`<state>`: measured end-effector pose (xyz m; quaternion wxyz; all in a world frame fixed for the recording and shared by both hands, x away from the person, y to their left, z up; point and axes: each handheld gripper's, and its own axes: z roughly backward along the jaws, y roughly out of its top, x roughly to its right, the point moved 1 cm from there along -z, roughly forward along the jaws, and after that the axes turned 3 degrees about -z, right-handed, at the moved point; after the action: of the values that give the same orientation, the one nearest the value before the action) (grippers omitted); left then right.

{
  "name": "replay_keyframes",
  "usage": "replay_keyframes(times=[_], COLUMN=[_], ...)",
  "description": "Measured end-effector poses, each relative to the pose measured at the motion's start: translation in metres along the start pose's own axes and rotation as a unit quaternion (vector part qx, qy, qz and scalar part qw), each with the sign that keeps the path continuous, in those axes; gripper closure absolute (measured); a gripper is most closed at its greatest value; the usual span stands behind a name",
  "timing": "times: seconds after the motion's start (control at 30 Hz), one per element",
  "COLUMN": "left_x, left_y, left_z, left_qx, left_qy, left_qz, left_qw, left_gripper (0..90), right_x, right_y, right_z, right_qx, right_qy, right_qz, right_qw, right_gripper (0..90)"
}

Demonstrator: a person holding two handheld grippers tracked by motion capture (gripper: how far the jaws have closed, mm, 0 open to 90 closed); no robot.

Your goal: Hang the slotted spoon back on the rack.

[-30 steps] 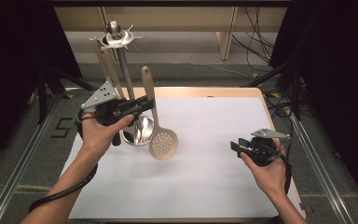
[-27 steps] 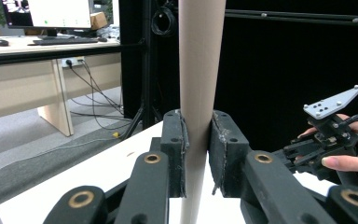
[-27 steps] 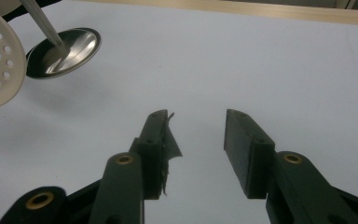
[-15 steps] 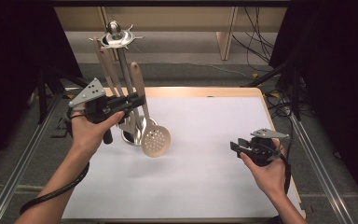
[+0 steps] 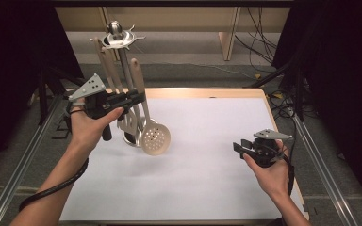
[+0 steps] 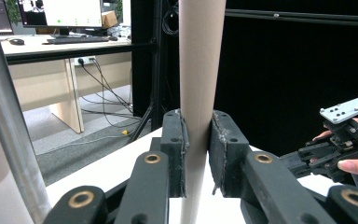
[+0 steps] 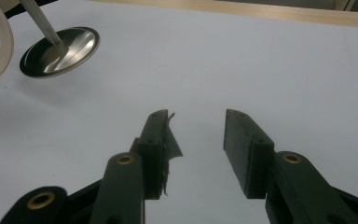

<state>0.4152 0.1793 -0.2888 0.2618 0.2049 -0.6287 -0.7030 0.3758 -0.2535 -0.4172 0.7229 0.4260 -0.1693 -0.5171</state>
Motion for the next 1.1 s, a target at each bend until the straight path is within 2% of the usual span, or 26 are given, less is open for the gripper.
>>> replay_keyframes(times=[0.03, 0.07, 0.1, 0.17, 0.2, 0.27, 0.3, 0.33, 0.37, 0.53, 0.63, 0.67, 0.73, 0.77, 0.8, 1.1], left_x=[-0.0006, -0.001, -0.0012, -0.0018, -0.002, -0.0028, -0.003, -0.0035, -0.0038, -0.0055, -0.0066, -0.0069, -0.0073, -0.0074, -0.0073, -0.0073], left_y=[0.0002, 0.0005, 0.0009, 0.0016, 0.0017, 0.0017, 0.0015, 0.0013, 0.0013, 0.0023, 0.003, 0.003, 0.0026, 0.0022, 0.002, 0.0052], left_z=[-0.0001, -0.0002, -0.0004, -0.0008, -0.0014, -0.0024, -0.0029, -0.0035, -0.0036, -0.004, -0.003, -0.0028, -0.0029, -0.0032, -0.0035, -0.0058], left_qx=[0.0, 0.0, 0.001, 0.002, 0.003, 0.003, 0.003, 0.001, 0.001, 0.0, 0.0, -0.001, -0.001, -0.001, -0.002, -0.003], left_qy=[0.0, 0.001, 0.001, 0.001, 0.001, -0.001, -0.001, 0.0, 0.0, -0.002, 0.0, 0.0, 0.0, 0.0, 0.0, -0.002], left_qz=[-0.001, -0.001, -0.002, -0.003, -0.002, -0.002, -0.001, -0.001, -0.001, -0.001, -0.002, -0.002, 0.001, 0.002, 0.003, -0.002], left_qw=[1.0, 1.0, 1.0, 1.0, 1.0, 1.0, 1.0, 1.0, 1.0, 1.0, 1.0, 1.0, 1.0, 1.0, 1.0, 1.0], left_gripper=[76.4, 76.4, 76.4, 76.4, 76.4, 76.4, 76.4, 76.4, 76.4, 76.4, 76.4, 76.4, 76.4, 76.4, 76.4, 76.4], right_x=[-0.0001, -0.0013, 0.0015, 0.0032, 0.0035, 0.0045, 0.0024, 0.0052, 0.0029, 0.0025, 0.0022, 0.004, 0.0029, 0.0023, 0.0021, 0.0025], right_y=[0.0002, -0.0003, 0.0005, 0.0008, 0.001, 0.0011, 0.0005, 0.0007, -0.0008, -0.0003, -0.0001, 0.0006, 0.0004, 0.0002, 0.0007, 0.0007], right_z=[0.0006, -0.0006, -0.001, -0.0014, -0.0016, -0.0014, -0.0007, -0.0011, -0.0016, -0.0012, -0.0012, -0.0012, -0.0021, -0.0029, -0.0022, -0.0011], right_qx=[-0.006, -0.001, 0.002, 0.0, 0.0, -0.003, -0.006, -0.002, -0.004, -0.006, -0.006, -0.004, 0.0, 0.0, 0.001, -0.001], right_qy=[-0.004, -0.004, -0.007, -0.006, 0.0, -0.009, -0.005, -0.009, -0.002, -0.005, -0.007, -0.014, -0.014, -0.003, -0.01, -0.011], right_qz=[0.0, -0.011, 0.007, 0.01, 0.002, 0.005, -0.011, 0.008, -0.009, -0.012, -0.006, 0.01, 0.008, 0.001, 0.007, 0.006], right_qw=[1.0, 0.9999, 0.9999, 0.9999, 1.0, 0.9999, 0.9999, 0.9999, 1.0, 0.9999, 0.9999, 0.9998, 0.9999, 1.0, 0.9999, 0.9999], right_gripper=[61.1, 61.1, 61.1, 61.1, 61.1, 61.1, 61.1, 61.0, 61.1, 61.0, 61.0, 61.1, 61.1, 61.1, 61.1, 61.1])
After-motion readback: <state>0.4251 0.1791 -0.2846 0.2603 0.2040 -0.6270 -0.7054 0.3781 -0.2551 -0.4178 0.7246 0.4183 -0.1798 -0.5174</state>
